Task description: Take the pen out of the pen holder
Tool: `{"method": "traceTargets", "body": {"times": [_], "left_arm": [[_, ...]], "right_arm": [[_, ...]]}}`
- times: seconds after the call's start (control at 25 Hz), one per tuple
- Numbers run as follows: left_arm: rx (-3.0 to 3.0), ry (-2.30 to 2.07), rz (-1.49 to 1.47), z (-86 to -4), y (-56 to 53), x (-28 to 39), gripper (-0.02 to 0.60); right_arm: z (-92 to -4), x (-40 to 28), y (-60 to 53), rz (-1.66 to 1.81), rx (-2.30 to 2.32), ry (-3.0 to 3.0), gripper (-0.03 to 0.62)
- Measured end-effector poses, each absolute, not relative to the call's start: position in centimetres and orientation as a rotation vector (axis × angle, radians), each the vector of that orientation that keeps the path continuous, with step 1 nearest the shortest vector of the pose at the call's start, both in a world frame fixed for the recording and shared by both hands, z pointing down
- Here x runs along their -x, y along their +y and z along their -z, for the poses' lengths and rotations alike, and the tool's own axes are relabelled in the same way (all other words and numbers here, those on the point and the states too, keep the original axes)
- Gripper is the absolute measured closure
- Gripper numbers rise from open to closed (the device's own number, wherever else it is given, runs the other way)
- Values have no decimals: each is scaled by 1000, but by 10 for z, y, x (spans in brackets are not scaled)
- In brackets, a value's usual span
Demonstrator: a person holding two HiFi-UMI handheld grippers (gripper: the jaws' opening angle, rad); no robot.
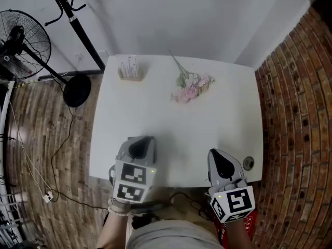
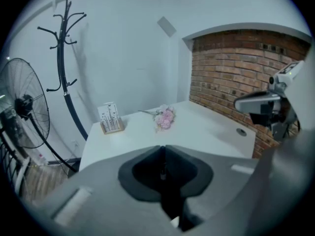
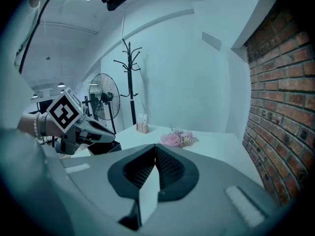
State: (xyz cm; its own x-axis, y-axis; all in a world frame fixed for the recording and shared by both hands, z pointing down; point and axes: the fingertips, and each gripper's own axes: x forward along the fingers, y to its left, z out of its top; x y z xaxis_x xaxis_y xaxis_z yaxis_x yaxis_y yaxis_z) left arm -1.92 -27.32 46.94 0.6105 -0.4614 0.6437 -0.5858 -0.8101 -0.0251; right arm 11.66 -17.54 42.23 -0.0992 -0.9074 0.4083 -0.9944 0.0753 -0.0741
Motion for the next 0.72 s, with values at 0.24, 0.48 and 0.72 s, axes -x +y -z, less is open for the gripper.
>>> {"method": "traceTargets", "body": {"times": [0.24,0.48,0.72], "left_arm": [[-2667,-904,-887,-451,-270,22,555],[-2691,-953,-816,-431,-264,28,556],[-2697,-1010,-730,-411,-257,35,556]], "right_arm": [[-415,-112,-175,-462,-1895,-2133,589],[-406,-108,-172,-426,-1870,-2169,589],[-399,-103,-171,-389,-1836,-2211,589]]}}
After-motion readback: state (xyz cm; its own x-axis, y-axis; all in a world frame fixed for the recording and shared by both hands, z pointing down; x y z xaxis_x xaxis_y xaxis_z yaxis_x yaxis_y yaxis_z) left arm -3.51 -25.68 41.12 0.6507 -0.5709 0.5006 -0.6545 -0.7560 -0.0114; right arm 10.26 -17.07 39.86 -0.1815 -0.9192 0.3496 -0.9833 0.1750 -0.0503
